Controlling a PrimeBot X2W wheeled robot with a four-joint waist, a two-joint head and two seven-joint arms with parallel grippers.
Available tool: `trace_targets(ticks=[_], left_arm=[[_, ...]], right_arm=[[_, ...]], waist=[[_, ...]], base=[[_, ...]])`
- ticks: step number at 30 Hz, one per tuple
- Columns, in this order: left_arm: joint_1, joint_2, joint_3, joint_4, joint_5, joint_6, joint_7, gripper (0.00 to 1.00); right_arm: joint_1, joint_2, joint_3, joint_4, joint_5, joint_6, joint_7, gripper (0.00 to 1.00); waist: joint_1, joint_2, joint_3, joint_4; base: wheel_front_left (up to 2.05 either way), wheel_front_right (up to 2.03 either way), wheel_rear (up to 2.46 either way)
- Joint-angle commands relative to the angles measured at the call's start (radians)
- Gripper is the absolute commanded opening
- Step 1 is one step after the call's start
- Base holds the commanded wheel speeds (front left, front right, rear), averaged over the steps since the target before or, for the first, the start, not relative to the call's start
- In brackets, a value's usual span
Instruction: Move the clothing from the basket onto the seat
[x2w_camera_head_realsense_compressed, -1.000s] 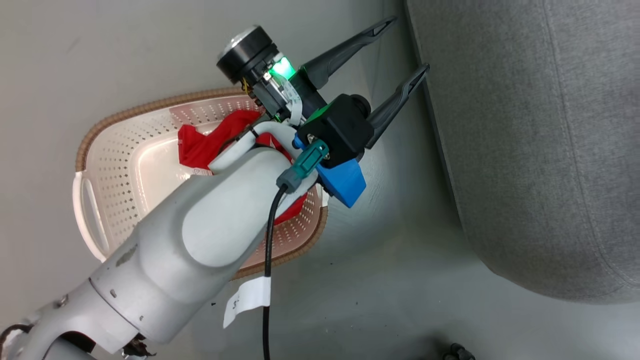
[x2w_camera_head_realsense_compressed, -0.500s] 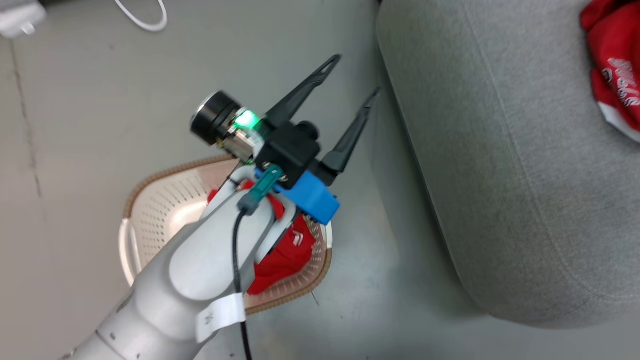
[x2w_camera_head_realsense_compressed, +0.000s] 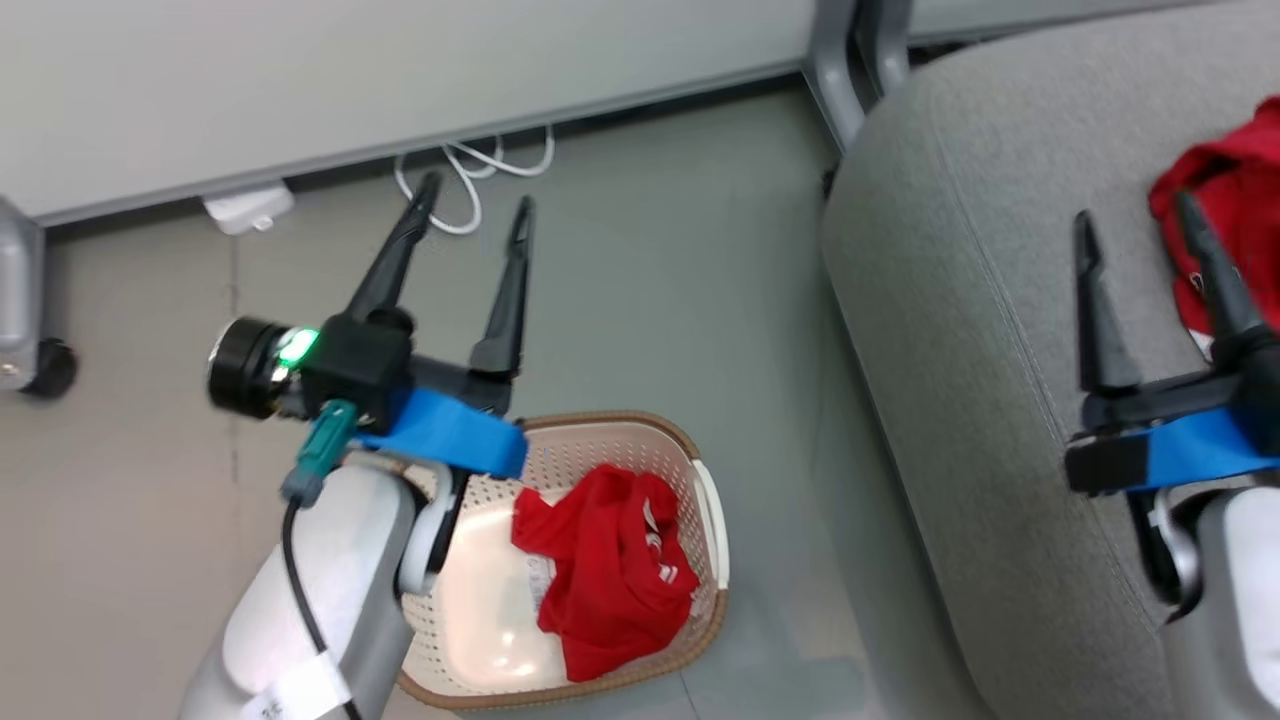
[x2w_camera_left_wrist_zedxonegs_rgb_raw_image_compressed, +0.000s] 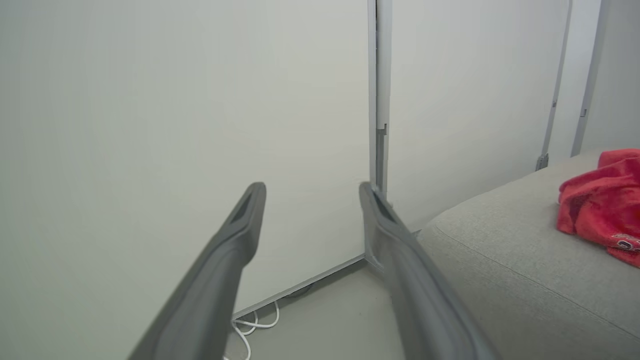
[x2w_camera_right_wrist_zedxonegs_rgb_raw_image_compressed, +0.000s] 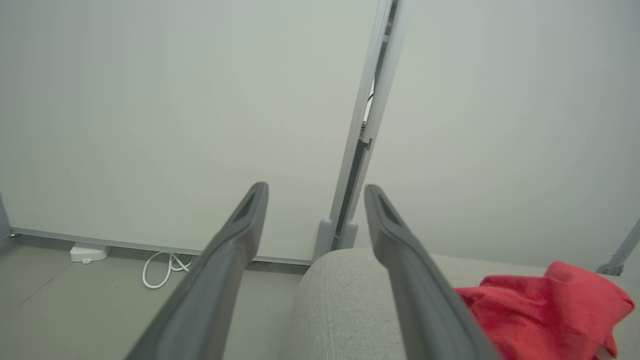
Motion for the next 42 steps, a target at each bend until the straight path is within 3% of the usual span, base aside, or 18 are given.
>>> trace_targets(ticks=[1, 8, 15, 26, 42], left_arm=[[0.043, -0.001, 0.038, -0.015, 0.013, 0.001, -0.004, 1.00], [0.188, -0.028, 0.181, -0.044, 0.055, -0.019, -0.004, 1.00], [0.324, -0.064, 0.268, -0.061, 0.116, -0.077, -0.004, 1.00], [0.441, -0.092, 0.340, -0.075, 0.167, -0.123, -0.004, 1.00], [0.491, -0.122, 0.375, -0.042, 0.187, -0.149, -0.004, 1.00]], right_arm=[[0.025, 0.011, 0.022, -0.002, 0.004, 0.000, -0.004, 1.00], [0.089, 0.048, 0.065, -0.004, 0.022, 0.000, -0.004, 1.00], [0.219, 0.082, 0.051, -0.004, 0.030, 0.000, -0.004, 1.00], [0.351, 0.125, 0.031, 0.004, 0.044, 0.000, -0.004, 1.00], [0.424, 0.150, -0.019, 0.028, 0.055, 0.000, -0.004, 1.00]], waist=[[0.0002, -0.0001, -0.052, 0.046], [0.0002, -0.0001, -0.132, 0.091], [0.0002, -0.0001, -0.213, 0.126], [0.0002, -0.0001, -0.277, 0.126], [0.0002, -0.0001, -0.301, 0.133]], base=[[0.00, 0.00, 0.00], [0.00, 0.00, 0.00], [0.00, 0.00, 0.00], [0.00, 0.00, 0.00], [0.00, 0.00, 0.00]])
